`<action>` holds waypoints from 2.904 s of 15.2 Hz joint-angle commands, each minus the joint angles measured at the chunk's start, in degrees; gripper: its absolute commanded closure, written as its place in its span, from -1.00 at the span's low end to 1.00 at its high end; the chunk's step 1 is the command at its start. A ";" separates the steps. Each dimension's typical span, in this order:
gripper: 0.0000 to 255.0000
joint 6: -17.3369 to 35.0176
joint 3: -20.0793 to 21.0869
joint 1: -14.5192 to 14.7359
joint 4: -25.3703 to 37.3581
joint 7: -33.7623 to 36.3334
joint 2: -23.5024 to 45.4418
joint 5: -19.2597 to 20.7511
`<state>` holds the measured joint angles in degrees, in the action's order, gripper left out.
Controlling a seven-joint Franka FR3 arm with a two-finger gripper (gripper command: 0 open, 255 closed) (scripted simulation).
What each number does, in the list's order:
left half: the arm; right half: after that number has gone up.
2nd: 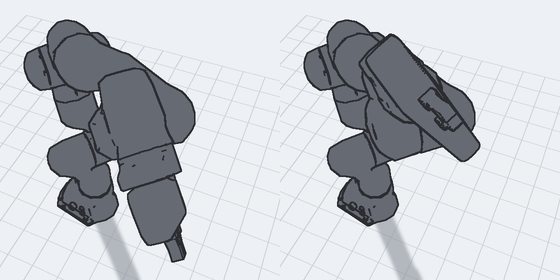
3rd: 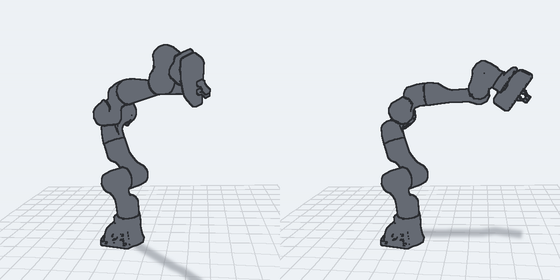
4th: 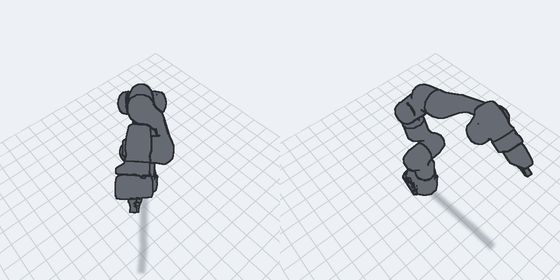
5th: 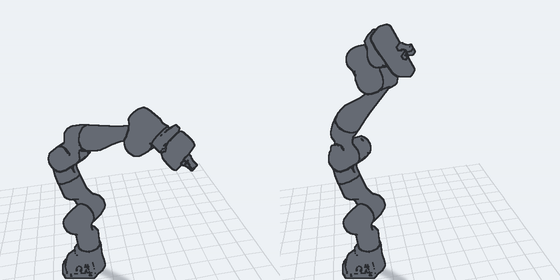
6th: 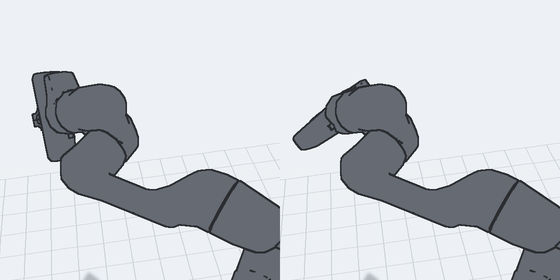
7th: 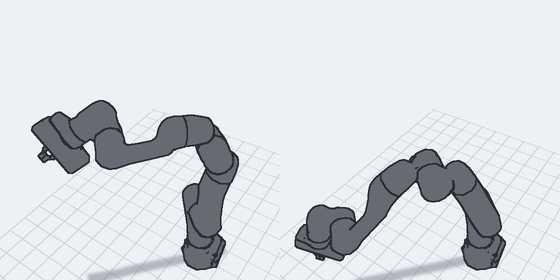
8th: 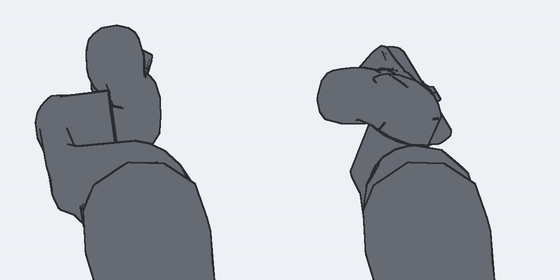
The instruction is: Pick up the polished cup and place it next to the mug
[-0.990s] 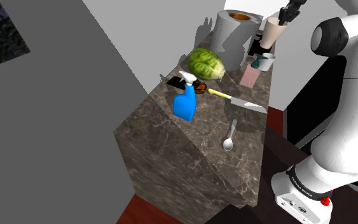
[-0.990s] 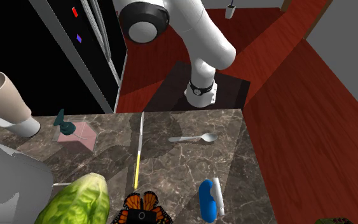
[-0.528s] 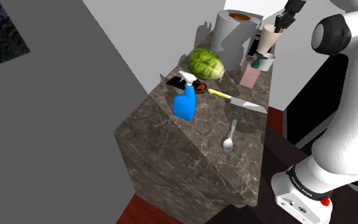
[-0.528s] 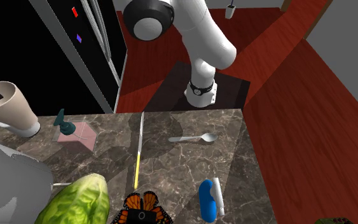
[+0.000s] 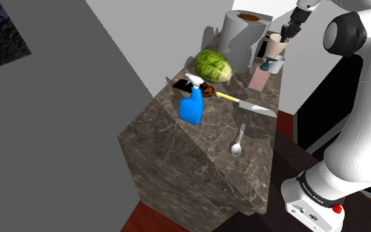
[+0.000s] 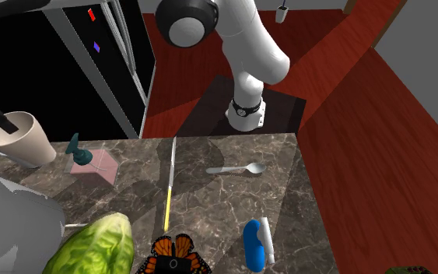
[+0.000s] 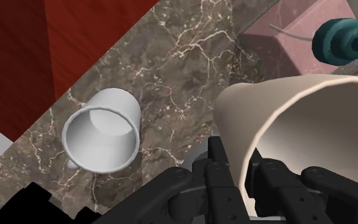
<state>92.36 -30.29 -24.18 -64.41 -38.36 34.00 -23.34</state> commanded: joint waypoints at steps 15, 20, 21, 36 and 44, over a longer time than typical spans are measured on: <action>1.00 12.02 0.37 2.31 -12.49 -2.49 0.13 -0.73; 1.00 15.22 0.72 2.52 -15.01 -3.28 1.02 -1.37; 1.00 15.82 0.80 2.54 -15.44 -3.44 1.22 -1.51; -1.00 14.21 0.59 2.33 -14.21 -3.17 0.78 -1.18; -1.00 9.49 0.14 1.50 -10.09 -2.45 -0.05 -0.47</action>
<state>101.87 -30.14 -22.68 -74.49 -40.81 33.97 -23.82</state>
